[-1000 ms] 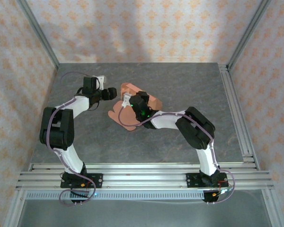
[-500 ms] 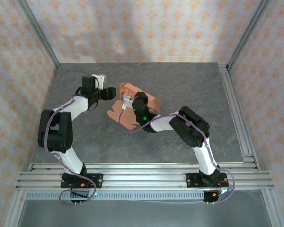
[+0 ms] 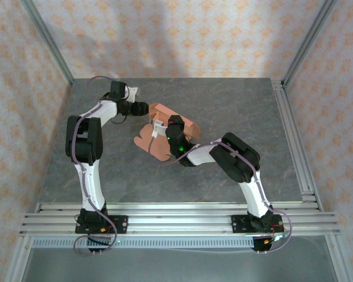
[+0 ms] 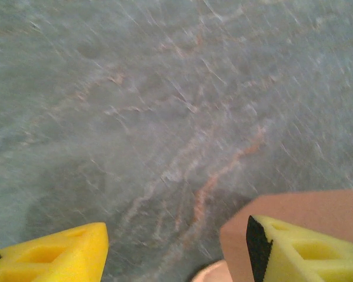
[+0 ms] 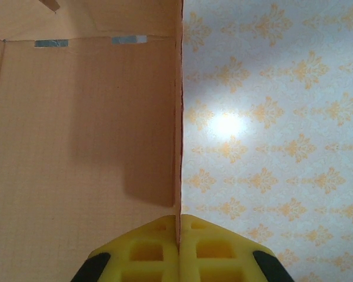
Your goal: Fold the paper box
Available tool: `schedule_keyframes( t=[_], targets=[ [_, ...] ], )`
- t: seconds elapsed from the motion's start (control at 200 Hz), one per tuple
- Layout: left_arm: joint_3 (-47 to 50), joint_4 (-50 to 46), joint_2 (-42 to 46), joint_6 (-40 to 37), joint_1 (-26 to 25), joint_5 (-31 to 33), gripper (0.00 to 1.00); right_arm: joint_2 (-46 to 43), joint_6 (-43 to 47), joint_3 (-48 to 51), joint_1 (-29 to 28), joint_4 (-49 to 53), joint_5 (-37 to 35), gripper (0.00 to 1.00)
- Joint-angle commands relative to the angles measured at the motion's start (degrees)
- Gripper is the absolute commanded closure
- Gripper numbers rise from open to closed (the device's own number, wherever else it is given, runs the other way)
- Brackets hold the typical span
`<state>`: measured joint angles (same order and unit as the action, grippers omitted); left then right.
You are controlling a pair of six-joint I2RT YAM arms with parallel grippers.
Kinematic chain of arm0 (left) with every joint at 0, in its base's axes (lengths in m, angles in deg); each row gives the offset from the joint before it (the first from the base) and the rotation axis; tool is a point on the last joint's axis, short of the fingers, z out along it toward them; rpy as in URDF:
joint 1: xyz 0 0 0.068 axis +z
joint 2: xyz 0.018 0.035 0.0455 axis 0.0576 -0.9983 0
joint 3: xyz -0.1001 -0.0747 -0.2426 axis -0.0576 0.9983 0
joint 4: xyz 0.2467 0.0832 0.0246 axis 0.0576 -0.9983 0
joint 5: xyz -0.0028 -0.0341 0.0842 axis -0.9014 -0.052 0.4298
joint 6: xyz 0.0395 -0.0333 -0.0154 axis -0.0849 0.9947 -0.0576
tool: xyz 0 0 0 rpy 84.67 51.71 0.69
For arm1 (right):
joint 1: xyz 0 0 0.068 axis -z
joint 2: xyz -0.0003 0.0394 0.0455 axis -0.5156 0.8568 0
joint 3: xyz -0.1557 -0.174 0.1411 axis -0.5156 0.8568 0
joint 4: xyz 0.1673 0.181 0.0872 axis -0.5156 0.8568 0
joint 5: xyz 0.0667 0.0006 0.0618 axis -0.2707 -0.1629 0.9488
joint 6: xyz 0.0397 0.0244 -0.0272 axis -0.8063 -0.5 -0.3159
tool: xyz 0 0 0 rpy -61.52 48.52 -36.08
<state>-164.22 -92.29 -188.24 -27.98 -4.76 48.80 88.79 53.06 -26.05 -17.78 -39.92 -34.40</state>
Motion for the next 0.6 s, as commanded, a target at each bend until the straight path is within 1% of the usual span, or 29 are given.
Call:
schedule_keyframes(
  t=[0.0, 0.07, 0.195, 0.4, 0.596],
  targets=[
    [0.6, -2.3, 2.8, -3.3, -1.3, -4.6, 0.35, -0.4, -1.4, -0.1, -0.4, 0.0, -0.3, 1.00],
    [3.1, -0.3, 4.2, -2.8, -1.4, -5.7, 0.35, -0.4, -1.6, -0.3, -0.4, 0.4, -0.3, 1.00],
    [5.5, 1.1, 5.8, -2.8, -1.5, -5.5, 0.35, -0.4, -1.9, -0.7, -0.4, 0.7, -0.2, 1.00],
    [6.5, 0.7, 6.7, -3.6, -1.7, -6.1, 0.35, -0.8, -3.4, -1.3, -0.4, 3.3, 0.1, 1.00],
    [6.4, 0.0, 6.8, -4.8, -1.9, -7.2, 0.35, -0.9, -3.7, -1.7, -0.4, 3.7, 0.4, 1.00]
  ],
)
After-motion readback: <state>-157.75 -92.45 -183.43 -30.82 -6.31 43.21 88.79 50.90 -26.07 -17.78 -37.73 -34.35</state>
